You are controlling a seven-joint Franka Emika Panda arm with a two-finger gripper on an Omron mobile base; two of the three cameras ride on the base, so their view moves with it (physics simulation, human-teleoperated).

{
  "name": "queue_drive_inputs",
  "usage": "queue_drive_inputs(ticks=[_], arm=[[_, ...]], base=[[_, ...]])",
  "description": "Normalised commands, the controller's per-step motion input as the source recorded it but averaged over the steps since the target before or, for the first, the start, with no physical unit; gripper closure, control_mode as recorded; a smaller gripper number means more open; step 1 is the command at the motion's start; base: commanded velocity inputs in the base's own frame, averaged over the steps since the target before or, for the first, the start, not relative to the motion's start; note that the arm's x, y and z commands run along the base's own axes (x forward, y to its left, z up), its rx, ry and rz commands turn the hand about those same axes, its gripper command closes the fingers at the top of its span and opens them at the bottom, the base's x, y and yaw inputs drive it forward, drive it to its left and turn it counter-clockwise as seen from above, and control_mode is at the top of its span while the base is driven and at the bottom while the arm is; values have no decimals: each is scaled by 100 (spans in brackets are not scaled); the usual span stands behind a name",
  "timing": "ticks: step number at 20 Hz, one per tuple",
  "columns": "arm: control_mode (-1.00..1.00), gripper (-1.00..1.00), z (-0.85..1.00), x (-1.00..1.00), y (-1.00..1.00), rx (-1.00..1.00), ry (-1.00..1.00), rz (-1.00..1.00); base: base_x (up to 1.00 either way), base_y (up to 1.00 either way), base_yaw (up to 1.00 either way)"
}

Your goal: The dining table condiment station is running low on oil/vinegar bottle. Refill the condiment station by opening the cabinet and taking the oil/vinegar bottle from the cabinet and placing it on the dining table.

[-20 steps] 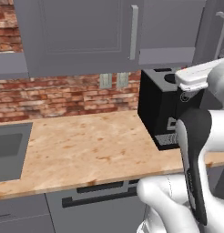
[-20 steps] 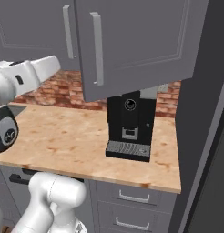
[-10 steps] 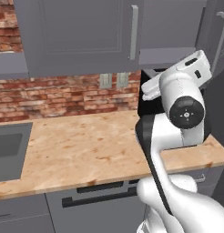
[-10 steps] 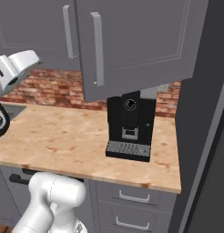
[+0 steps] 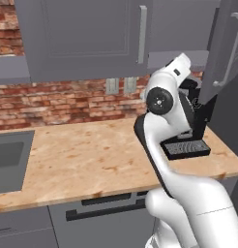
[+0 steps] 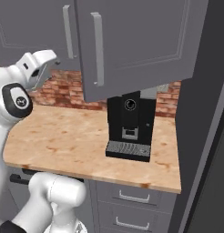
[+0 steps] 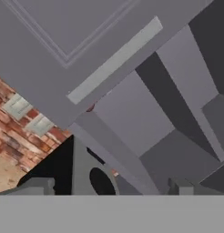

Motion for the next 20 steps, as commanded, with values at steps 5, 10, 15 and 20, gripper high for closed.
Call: queue_drive_inputs(ticks=[5,10,15,20], arm=[[-100,-100,-8,47,-74,0,7,-3],[-100,-100,-1,19,-100,0,7,-4],[-100,-100,0,-20,-100,2,0,-7],[-100,-100,0,-54,-100,7,0,-9]], base=[[0,0,0],[0,0,0],[0,0,0],[0,0,0]])
